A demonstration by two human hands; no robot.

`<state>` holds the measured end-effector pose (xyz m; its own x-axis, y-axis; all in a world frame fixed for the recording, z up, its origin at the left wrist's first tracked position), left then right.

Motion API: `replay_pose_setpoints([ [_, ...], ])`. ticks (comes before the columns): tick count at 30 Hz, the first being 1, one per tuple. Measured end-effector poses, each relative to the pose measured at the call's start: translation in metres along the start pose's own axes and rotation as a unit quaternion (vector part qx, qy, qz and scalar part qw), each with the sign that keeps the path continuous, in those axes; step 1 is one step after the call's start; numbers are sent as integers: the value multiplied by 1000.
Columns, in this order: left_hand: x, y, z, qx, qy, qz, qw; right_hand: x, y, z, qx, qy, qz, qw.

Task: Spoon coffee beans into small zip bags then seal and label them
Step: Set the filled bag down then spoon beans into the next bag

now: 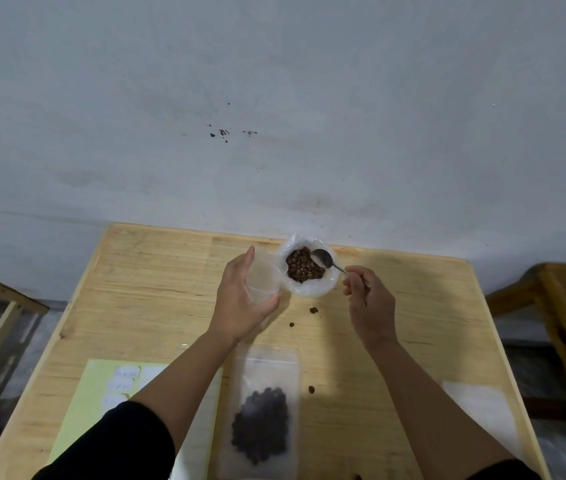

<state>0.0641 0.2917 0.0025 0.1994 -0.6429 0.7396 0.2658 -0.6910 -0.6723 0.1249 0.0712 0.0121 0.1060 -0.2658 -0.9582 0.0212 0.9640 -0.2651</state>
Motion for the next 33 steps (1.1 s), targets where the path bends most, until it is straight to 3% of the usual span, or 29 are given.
replay_pose_setpoints([
  [3, -2, 2, 1, -4, -3, 0, 1000, 16, 5, 1, 9, 94, 47, 994],
  [7, -2, 4, 4, -4, -3, -6, 1000, 32, 14, -2, 37, 222, 177, 958],
  [11, 0, 7, 5, -7, 4, -2, 1000, 35, 11, -2, 81, 273, 235, 929],
  [18, 2, 9, 7, -16, 2, -5, 1000, -1, -6, 15, 96, 220, 284, 928],
  [26, 4, 11, 6, -22, 7, 3, 1000, -63, 1, 20, -43, 31, 185, 981],
  [33, 4, 7, 7, -14, 7, 1, 1000, -31, -6, 19, 24, 37, 94, 995],
])
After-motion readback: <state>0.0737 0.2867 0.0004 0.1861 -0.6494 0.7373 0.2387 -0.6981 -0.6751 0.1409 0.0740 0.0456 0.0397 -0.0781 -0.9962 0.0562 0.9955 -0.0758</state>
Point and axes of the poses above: each hand's wrist, its own z-axis towards the middle knuckle, its own y-axis out of the palm, x = y × z, the point moved 5 cm from there along z, towards the middle knuckle, and after that the axes turned 11 degrees about z, right-handed, at the moved point
